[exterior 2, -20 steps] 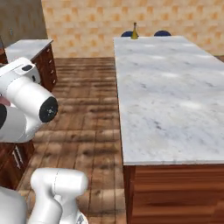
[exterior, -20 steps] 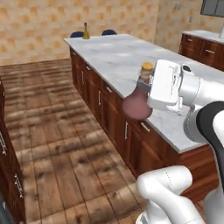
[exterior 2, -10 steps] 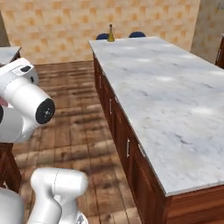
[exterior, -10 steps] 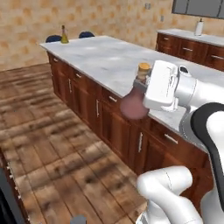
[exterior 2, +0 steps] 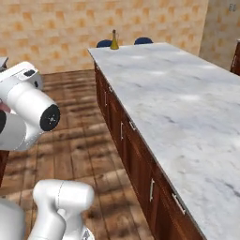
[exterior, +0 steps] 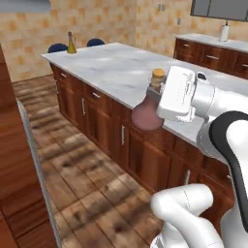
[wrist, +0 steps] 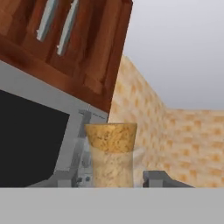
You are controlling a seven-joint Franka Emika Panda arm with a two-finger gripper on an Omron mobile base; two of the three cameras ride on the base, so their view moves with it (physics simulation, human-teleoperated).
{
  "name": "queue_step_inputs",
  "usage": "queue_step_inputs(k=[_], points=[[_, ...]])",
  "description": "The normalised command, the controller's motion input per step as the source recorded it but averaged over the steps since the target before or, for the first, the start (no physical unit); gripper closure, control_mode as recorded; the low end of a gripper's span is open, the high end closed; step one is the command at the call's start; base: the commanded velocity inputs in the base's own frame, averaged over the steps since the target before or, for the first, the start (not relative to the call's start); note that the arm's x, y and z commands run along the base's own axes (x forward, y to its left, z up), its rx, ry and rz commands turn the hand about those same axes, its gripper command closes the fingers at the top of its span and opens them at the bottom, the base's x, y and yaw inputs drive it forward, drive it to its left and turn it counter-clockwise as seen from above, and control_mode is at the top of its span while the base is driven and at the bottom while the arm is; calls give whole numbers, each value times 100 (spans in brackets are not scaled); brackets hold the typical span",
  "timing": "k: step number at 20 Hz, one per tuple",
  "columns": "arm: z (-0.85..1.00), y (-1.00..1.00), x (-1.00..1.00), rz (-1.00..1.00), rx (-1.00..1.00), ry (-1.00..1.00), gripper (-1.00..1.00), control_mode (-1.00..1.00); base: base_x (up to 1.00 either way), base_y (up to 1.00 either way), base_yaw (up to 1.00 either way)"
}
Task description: The dining table condiment station is running low on oil/vinegar bottle. Refill the condiment station by opening the cabinet and taking the oil/vinegar bottle from the cabinet and placing it on the dining table.
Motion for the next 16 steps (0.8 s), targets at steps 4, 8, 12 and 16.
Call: queue_step_inputs(k=[4, 8, 12, 16], points=[[0, 0, 0, 0, 0, 0, 100, 100, 100, 41, 10], [0, 0, 0, 0, 0, 0, 100, 100, 100, 9, 20], [0, 0, 0, 0, 0, 0, 100, 100, 100, 21, 10], [0, 0, 0, 0, 0, 0, 100, 100, 100, 40, -3]])
